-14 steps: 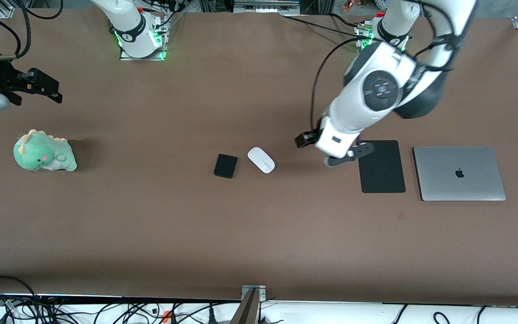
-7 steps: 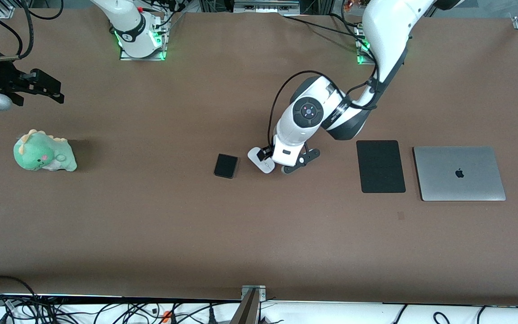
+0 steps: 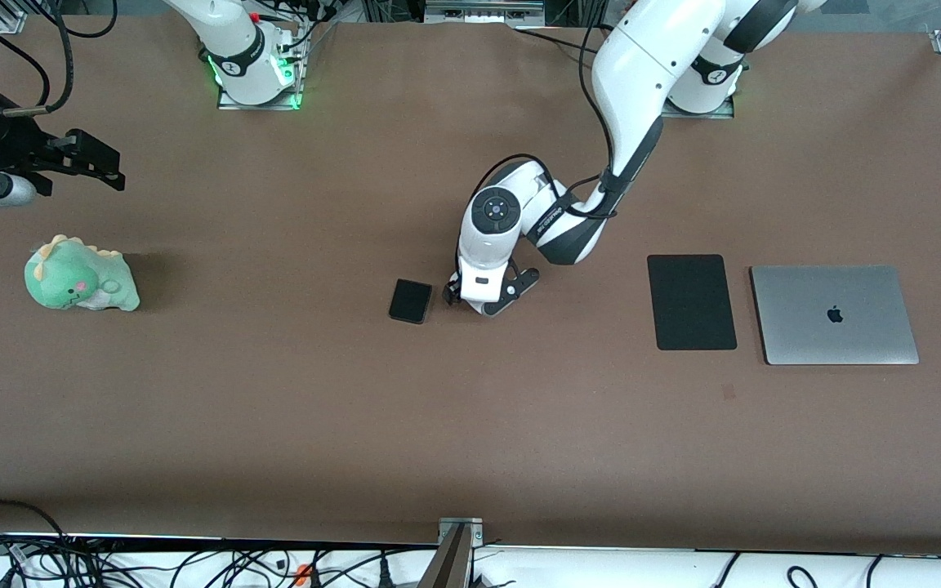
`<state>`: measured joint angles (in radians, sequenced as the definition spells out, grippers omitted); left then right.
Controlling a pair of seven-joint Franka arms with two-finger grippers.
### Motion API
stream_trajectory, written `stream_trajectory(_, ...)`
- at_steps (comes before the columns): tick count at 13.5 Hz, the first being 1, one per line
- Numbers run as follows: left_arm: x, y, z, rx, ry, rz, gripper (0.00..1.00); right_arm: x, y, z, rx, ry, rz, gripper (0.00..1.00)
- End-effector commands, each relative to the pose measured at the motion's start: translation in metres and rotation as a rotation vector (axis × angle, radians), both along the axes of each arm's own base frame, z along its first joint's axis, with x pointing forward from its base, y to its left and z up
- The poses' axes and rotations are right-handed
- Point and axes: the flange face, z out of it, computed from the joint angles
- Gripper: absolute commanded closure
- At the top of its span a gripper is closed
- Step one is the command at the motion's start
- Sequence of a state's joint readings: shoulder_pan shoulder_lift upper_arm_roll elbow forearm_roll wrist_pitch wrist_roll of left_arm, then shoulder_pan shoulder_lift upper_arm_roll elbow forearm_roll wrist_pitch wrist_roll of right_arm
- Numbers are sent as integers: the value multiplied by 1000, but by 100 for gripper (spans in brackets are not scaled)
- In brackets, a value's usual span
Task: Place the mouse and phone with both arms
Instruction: 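Close the left gripper on the white mouse and lift it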
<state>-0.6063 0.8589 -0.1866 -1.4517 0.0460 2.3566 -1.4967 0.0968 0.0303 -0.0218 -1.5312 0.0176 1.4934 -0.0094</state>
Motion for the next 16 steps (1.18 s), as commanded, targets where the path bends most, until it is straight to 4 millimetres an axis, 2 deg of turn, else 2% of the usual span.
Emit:
stream_trajectory(1, 12, -3, -5, 28, -48, 15, 0, 1, 6, -1, 16, -2, 5, 0)
stream_trajectory(2, 10, -5, -6, 29, -48, 11, 0, 2, 7, -2, 18, -2, 5, 0)
stream_trajectory(3, 10, -5, -6, 30, -49, 9, 27, 2, 8, -2, 30, -1, 5, 0)
stream_trajectory(4, 11, -4, -4, 28, -50, 8, 45, 2, 8, -2, 34, -1, 5, 0)
stream_trajectory(5, 11, -4, -1, 28, -52, 7, 54, 2, 8, -2, 34, -1, 5, 0)
stream_trajectory(8, 11, 1, -2, 48, -37, -6, 57, 2, 9, -3, 36, 1, 5, 0)
stream_trajectory(9, 15, 10, 7, 84, -8, -51, 56, 2, 9, -3, 36, 1, 6, 0)
stream_trajectory(10, 25, 25, 27, 112, 18, -138, 55, 3, 10, -5, 35, 5, 6, 0)
stream_trajectory(13, 55, 77, 85, 139, 72, -261, 54, 5, 13, -9, 39, 15, -31, 0)
stream_trajectory(14, 68, 102, 102, 138, 85, -301, 54, 6, 16, -13, 40, 22, -46, 0)
stream_trajectory(16, 88, 160, 122, 142, 147, -445, 54, 7, 26, -14, 40, 23, -40, 0)
